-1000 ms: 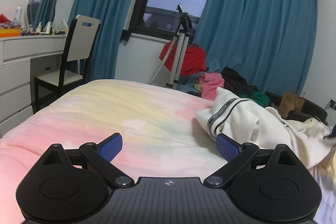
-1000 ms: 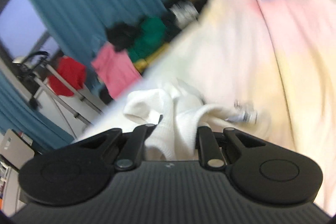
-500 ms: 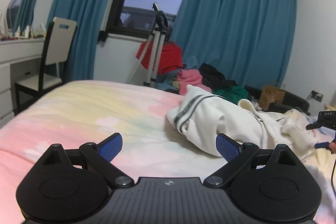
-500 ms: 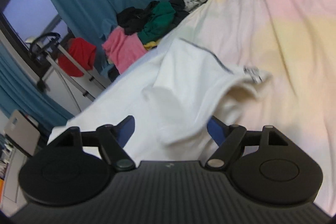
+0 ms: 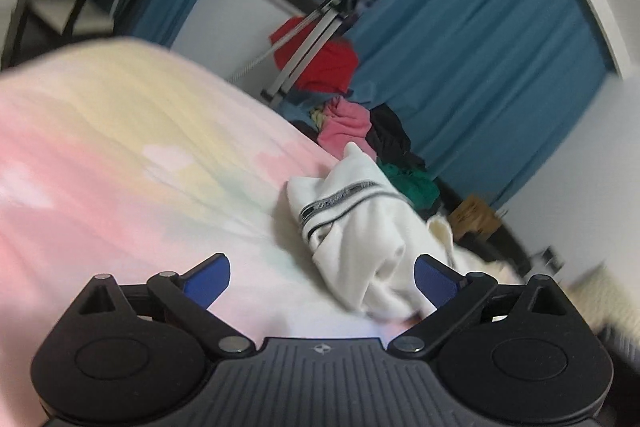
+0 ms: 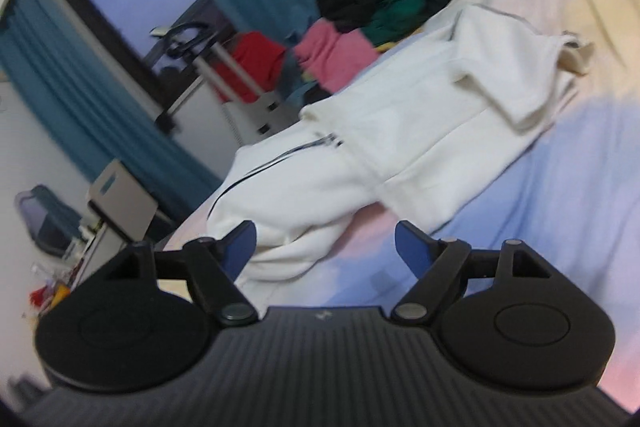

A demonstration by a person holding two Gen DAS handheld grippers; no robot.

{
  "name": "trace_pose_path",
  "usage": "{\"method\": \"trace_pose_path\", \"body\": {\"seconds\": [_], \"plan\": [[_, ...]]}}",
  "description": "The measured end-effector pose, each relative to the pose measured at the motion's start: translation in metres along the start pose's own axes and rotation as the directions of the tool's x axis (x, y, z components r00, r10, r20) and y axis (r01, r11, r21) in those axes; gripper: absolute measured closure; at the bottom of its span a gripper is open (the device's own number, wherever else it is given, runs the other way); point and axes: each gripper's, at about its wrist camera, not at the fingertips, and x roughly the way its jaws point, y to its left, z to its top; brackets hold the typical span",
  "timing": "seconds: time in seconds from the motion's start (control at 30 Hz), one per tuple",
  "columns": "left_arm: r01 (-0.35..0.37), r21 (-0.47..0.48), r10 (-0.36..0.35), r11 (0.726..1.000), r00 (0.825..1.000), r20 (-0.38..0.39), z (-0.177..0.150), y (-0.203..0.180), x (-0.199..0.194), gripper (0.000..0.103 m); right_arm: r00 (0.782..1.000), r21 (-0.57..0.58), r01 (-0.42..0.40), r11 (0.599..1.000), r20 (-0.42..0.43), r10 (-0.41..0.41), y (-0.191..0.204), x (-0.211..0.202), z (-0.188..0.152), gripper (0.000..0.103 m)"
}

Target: Fold clothes

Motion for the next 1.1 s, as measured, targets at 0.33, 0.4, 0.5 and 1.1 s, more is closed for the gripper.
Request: {"method": "trace_pose_path", "body": {"seconds": [0.33, 0.4, 0.5, 1.1], "plan": [[0.098, -0.402, -0.142, 0.910, 0.986, -0.081, 0.027, 0.031, 0.159, 0.001, 0.999, 0.097, 0.009, 0.995, 0.042, -0.014, -0.046, 0.042, 0.017, 0.023], [0.130, -0.408, -0.169, 0.903, 0.984, -0.062, 0.029, 0.029, 0.170, 0.004, 0.999, 0.103, -0.003, 0.995, 0.042, -0.001, -0.052, 0.050, 0.019, 0.023], [0.130, -0.281, -0.146, 0.951, 0.989, -0.037, 0.041, 0.006, 0.172, 0.032, 0.999, 0.090, 0.000, 0.996, 0.045, -0.004, -0.055, 0.057, 0.022, 0.023], [0.283, 0.753, -0.239, 0.594, 0.956, -0.171, -0.111, -0.167, 0.072, 0.073, 0.986, 0.023, -0.068, 0.997, 0.157, 0.064, -0.062, -0.007, 0.062, 0.024]]}}
